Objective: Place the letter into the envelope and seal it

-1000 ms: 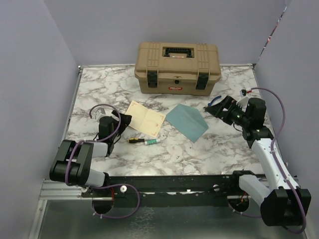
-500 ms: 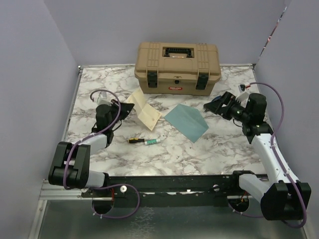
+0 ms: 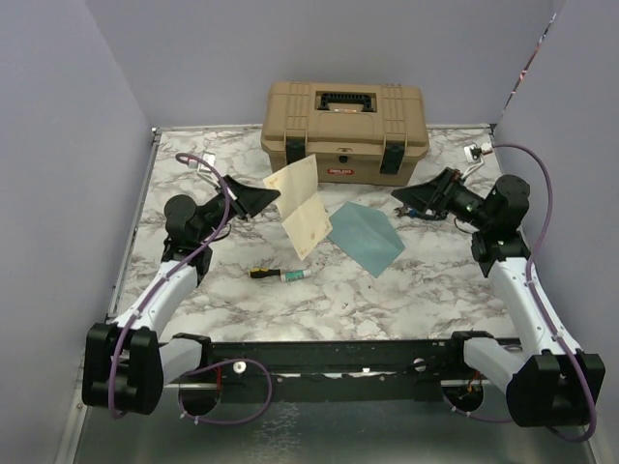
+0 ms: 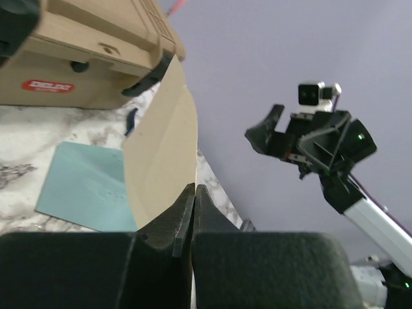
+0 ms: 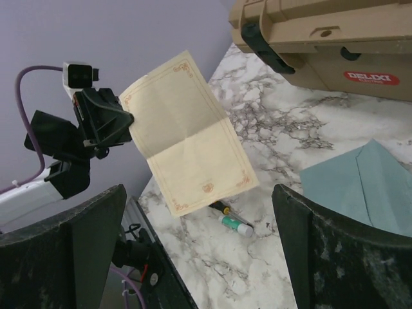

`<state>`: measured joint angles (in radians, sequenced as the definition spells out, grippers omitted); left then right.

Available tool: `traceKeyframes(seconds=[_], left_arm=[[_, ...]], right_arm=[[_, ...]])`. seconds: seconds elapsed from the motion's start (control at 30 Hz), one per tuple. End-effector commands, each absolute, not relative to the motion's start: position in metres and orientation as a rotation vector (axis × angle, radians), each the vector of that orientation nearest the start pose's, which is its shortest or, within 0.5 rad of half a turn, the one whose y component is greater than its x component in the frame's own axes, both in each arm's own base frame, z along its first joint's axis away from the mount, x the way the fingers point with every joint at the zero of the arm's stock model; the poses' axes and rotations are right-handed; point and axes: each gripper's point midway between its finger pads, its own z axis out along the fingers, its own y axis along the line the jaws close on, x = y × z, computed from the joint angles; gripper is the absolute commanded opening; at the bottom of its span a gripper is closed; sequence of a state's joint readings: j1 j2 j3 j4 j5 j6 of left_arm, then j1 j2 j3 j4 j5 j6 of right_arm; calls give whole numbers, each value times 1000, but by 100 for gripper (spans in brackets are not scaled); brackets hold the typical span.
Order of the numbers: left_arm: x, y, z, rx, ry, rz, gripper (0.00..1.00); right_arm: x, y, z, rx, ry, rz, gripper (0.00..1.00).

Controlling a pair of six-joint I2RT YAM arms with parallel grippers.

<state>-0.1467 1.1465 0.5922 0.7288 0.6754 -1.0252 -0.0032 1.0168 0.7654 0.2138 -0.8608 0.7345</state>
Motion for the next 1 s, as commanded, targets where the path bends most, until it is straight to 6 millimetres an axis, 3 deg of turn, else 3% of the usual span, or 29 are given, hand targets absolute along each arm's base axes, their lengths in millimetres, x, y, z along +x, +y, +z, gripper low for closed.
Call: traceKeyframes(seconds=[0.0,0.17,0.43,0.53,0.6,0.77,0.97], left_arm=[[269,-207,305,152,1616,-1563,0],[238,-221,332,269,1585,-1661,0],[208,-246,356,465,1543,-1739,0],[207,-249,365,531,1528,-1743,0],[208,-251,370,552,1524,-1748,0],[213,-255,375,561,1520,-1755,0],[210,-260,380,592,1509,-1765,0]], right_arm=[[288,169,320,-217,1671,1319,100],[284,181,330,-233,1627,1418,100],[278,230,331,-508,1615,1435,100],[277,234,340,-599,1565,1438,100],[266,236,348,-683,1507,1466,98],[240,236,356,-826,1431,1534,81],[239,238,358,-842,1420,1539,73]])
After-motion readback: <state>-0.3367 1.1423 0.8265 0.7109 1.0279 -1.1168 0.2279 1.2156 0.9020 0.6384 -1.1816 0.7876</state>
